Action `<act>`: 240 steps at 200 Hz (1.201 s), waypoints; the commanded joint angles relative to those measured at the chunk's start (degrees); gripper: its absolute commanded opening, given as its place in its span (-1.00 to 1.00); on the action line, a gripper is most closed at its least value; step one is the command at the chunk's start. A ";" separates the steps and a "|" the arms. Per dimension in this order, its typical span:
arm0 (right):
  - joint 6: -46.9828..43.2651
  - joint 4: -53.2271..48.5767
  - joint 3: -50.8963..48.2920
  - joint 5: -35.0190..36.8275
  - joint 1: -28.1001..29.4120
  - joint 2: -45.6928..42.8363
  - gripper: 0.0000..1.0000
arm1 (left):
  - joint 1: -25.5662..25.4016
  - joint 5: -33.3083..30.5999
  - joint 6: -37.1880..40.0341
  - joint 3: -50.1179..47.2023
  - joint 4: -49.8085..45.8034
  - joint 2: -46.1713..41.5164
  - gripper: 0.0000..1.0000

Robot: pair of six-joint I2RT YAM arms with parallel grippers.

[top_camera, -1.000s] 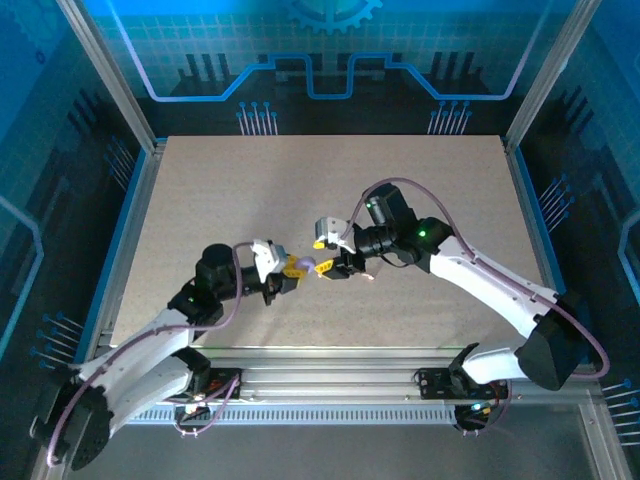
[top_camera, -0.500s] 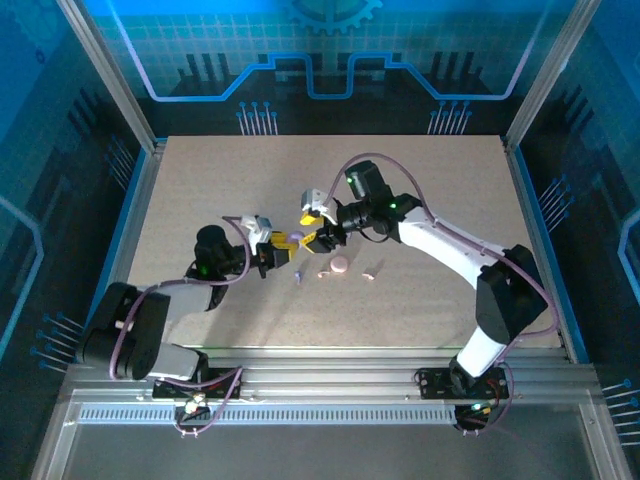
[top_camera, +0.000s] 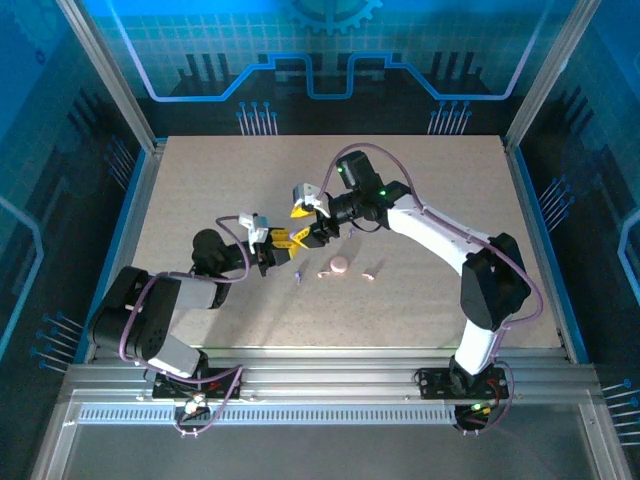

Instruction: Insert wireless bluetooth earbuds into charging case

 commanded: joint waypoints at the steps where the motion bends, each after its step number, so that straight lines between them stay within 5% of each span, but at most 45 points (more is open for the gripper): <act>1: -0.15 -1.11 1.75 0.34 -1.31 1.08 0.17 | 0.30 2.45 -0.67 -0.56 3.82 -1.47 -0.73; 125: 7.61 6.14 1.50 4.24 -3.97 -0.15 0.08 | 0.30 2.30 0.08 -1.13 1.16 -3.27 -0.74; 170: 13.59 5.34 0.78 5.91 -4.04 -4.18 0.12 | 1.53 -4.32 1.46 -2.05 -3.90 -5.47 -0.75; 240: 29.90 -15.32 2.68 28.94 1.60 -7.44 0.13 | 7.46 -14.64 1.28 -7.36 -7.84 -11.45 -0.74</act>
